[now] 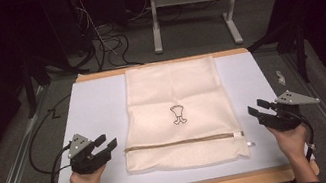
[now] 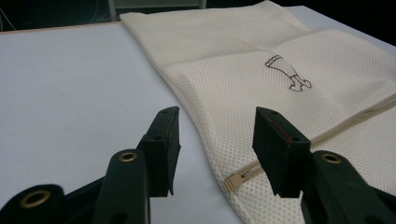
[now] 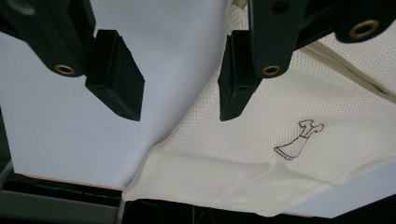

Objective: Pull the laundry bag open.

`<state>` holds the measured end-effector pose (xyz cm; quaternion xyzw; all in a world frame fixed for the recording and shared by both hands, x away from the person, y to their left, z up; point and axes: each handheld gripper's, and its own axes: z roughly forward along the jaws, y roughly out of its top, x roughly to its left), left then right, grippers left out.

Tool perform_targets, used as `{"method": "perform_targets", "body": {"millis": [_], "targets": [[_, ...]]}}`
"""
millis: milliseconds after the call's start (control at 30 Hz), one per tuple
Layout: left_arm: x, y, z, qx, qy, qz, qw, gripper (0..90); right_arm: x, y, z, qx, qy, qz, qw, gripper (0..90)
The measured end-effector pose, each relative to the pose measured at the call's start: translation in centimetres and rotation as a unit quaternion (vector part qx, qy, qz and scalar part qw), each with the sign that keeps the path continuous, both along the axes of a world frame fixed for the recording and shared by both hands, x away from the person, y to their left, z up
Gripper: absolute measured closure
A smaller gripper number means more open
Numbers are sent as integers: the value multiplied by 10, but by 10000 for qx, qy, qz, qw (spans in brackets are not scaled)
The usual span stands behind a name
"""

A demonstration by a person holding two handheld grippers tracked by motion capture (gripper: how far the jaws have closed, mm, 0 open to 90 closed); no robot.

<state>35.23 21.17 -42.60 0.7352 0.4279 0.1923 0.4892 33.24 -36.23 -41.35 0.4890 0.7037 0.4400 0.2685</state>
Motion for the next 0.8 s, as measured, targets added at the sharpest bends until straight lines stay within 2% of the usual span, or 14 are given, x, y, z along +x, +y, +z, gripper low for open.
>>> {"method": "perform_targets", "body": {"millis": [100,200,367,800], "targets": [[1,2,0,-7,17,49,10000,514,0,-3,0,8,-10,-43,10000,515],[1,5,-1,-59,10,133,9999,515,-1,-9,-1,153,-12,-149,9998,523],[2,11,-1,-116,26,228,9997,514,-2,-16,-3,260,-17,-265,9993,524],[5,17,-4,-142,63,366,9992,515,-4,-28,-6,366,-46,-451,9983,522]]}}
